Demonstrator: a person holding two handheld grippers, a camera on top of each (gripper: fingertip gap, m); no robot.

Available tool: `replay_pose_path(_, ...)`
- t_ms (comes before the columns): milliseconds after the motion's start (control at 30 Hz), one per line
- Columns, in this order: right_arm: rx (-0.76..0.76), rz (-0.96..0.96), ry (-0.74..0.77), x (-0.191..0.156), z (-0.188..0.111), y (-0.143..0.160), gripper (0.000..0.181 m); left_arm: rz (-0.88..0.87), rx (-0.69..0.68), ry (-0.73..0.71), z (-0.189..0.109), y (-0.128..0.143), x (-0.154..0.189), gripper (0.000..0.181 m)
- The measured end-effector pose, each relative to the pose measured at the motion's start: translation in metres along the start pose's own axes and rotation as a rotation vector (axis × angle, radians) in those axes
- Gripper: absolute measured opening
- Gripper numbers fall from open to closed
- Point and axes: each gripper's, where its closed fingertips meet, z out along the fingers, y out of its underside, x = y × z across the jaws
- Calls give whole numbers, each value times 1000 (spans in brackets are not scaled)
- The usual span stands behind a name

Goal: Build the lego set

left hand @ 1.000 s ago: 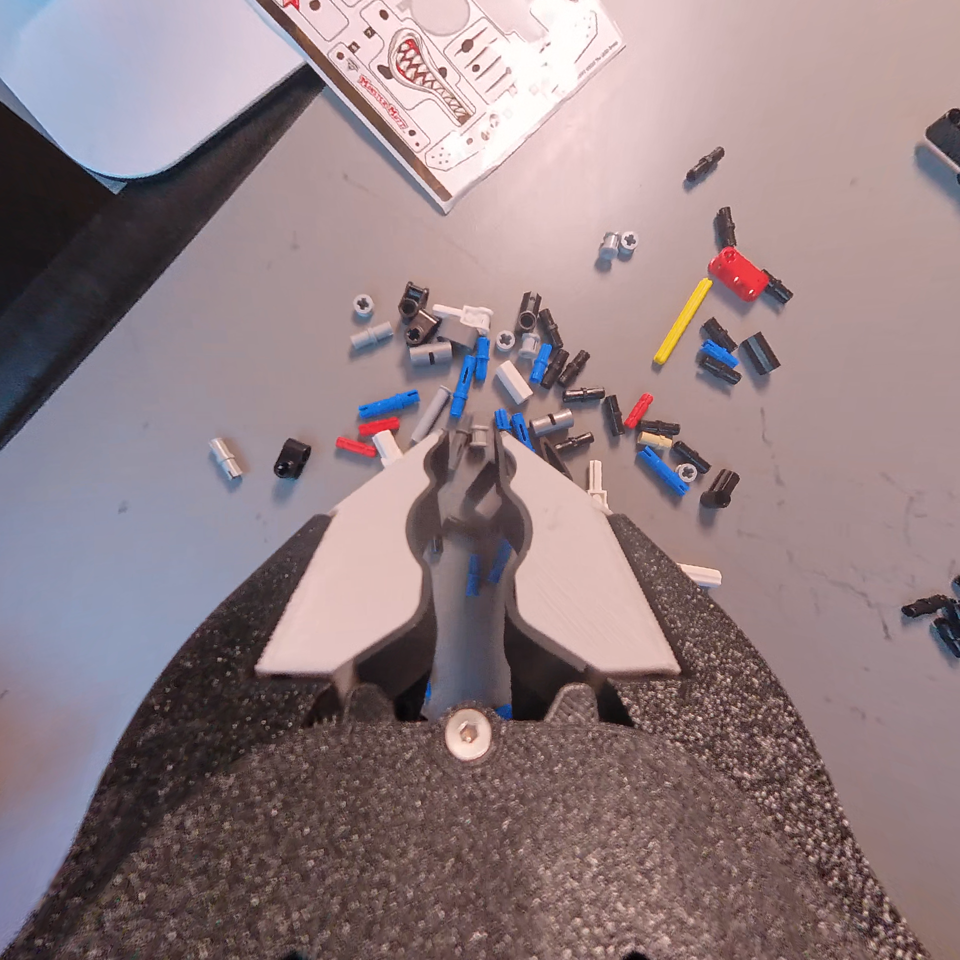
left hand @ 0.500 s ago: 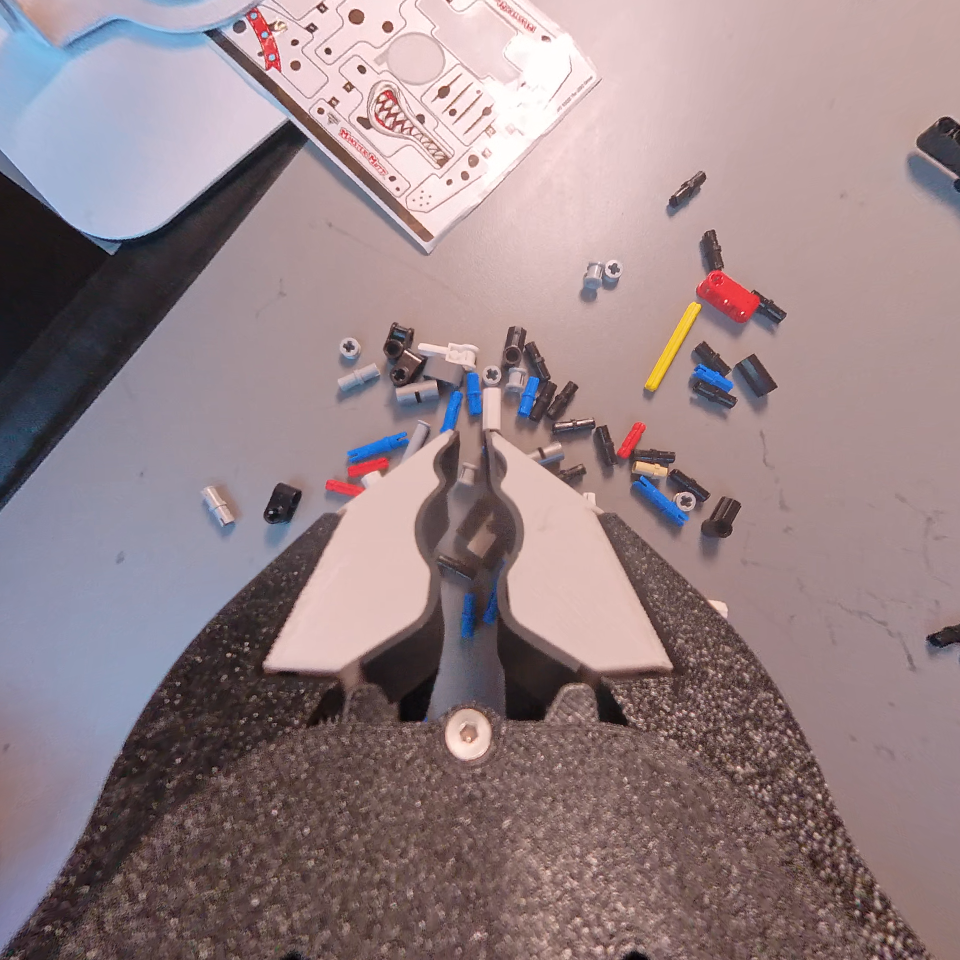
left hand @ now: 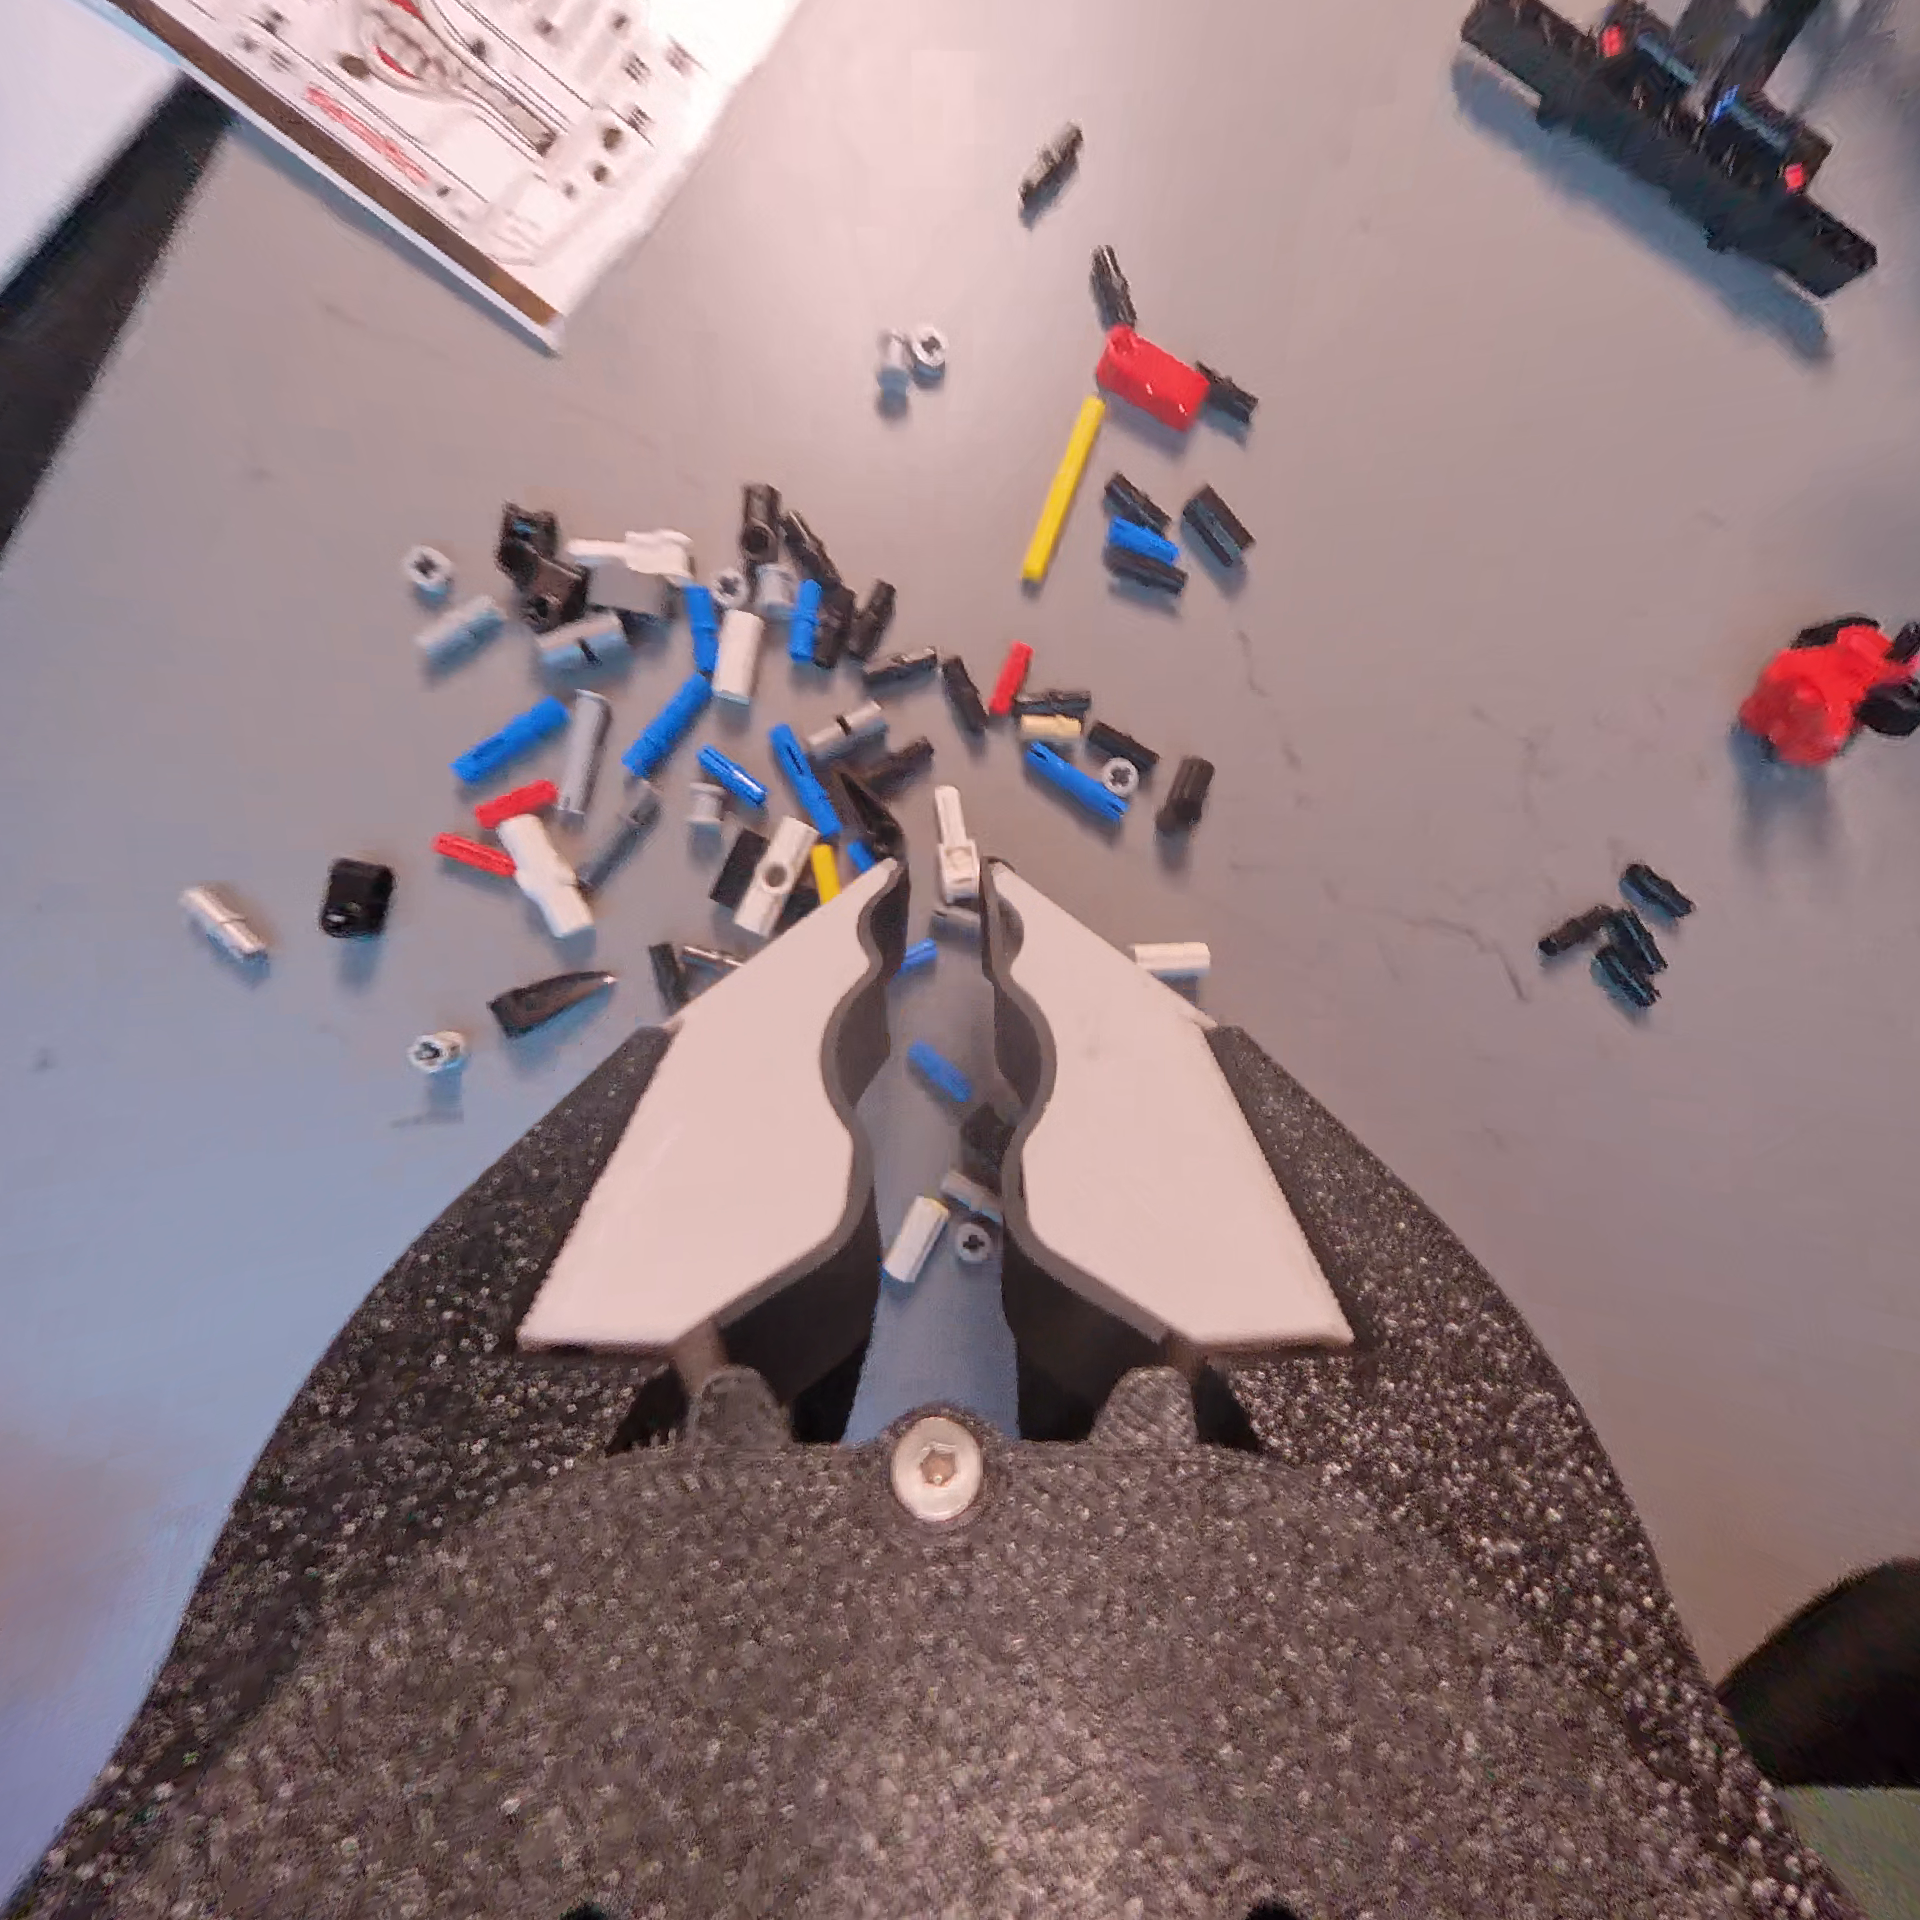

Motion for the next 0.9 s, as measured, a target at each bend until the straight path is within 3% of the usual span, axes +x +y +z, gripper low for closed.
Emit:
replay_pose_path(167, -2, -7, -3, -1, 0, 0, 39, 22, -101, 10, 9, 17, 5, 19)
replay_pose_path(400, -2, -6, -5, -1, 0, 0, 39, 38, -141, -39, 4, 26, -3, 5)
replay_pose_path(600, -2, -4, -6, -1, 0, 0, 39, 9, -63, -121, -11, 15, -19, 4)
replay_pose_path(900, 0, -2, -6, -1, 0, 0, 39, 10, -8, -111, -13, 4, -17, 11)
